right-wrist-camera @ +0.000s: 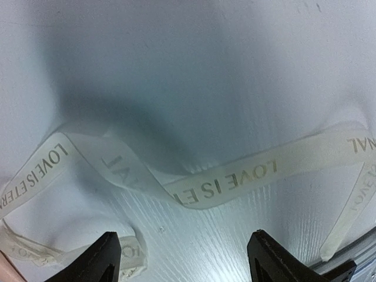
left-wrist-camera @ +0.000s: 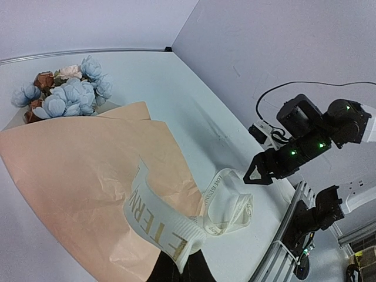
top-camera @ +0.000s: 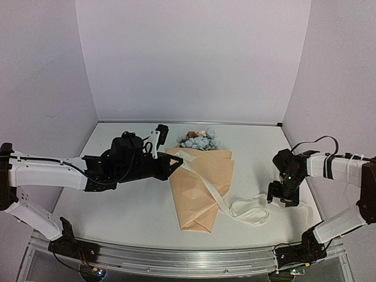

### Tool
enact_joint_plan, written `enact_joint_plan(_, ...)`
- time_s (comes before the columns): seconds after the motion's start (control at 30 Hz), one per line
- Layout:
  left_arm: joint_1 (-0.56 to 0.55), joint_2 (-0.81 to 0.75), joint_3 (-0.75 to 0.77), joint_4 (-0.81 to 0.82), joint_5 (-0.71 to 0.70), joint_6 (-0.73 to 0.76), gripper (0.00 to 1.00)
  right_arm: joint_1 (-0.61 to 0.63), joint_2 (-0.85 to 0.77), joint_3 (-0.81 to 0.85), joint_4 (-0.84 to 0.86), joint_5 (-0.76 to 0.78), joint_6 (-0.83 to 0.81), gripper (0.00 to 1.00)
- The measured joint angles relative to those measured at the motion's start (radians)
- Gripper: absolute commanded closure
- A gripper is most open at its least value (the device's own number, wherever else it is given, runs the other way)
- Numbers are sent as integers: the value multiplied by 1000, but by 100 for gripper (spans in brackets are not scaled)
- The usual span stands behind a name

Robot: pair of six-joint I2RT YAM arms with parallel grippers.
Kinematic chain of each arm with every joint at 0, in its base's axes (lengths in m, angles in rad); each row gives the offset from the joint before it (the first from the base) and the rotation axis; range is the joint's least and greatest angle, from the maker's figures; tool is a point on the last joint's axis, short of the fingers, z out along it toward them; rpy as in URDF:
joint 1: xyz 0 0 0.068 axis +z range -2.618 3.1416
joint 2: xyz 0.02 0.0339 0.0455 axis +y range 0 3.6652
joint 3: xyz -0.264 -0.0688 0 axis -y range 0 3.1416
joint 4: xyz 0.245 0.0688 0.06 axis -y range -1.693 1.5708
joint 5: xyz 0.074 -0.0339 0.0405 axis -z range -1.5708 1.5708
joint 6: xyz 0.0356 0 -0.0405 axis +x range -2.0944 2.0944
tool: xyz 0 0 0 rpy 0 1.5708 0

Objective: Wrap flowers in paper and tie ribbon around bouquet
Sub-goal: Straighten the ribbon at the center of the board.

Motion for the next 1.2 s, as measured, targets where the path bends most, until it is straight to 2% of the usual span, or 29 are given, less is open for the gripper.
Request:
enact_joint_plan(0.17,0,0,1,-13,1,0,100,-28,107,42,75,-28,-52,34)
enact_joint_plan(0.37,0,0,5,-42,-4,0,100,-38,171,48,115,-44,-65,50)
enact_joint_plan(0.47,0,-2,11,-58,-24,-1,100,-38,173,35,135,-48,-50,63)
enact_joint_plan(0.53,0,-6,16,-76,-48,-2,100,-38,173,21,141,-49,-43,77)
enact_joint_plan(0.6,0,-16,27,-110,-89,-8,100,-38,169,7,139,-48,-28,95)
enact_joint_plan(0.63,0,-23,34,-126,-112,-12,100,-39,164,4,132,-46,-20,100)
enact_joint_plan(0.73,0,-58,70,-217,-211,-41,100,-45,115,12,80,-31,-16,100)
enact_joint_plan(0.9,0,-174,145,-440,-452,-145,100,-72,-17,124,-99,27,-23,100)
enact_joint_plan(1.07,18,-287,194,-737,-694,-318,100,-114,-147,225,-245,84,-44,100)
enact_joint_plan(1.2,101,-319,203,-992,-797,-473,100,-142,-191,255,-340,126,-54,100)
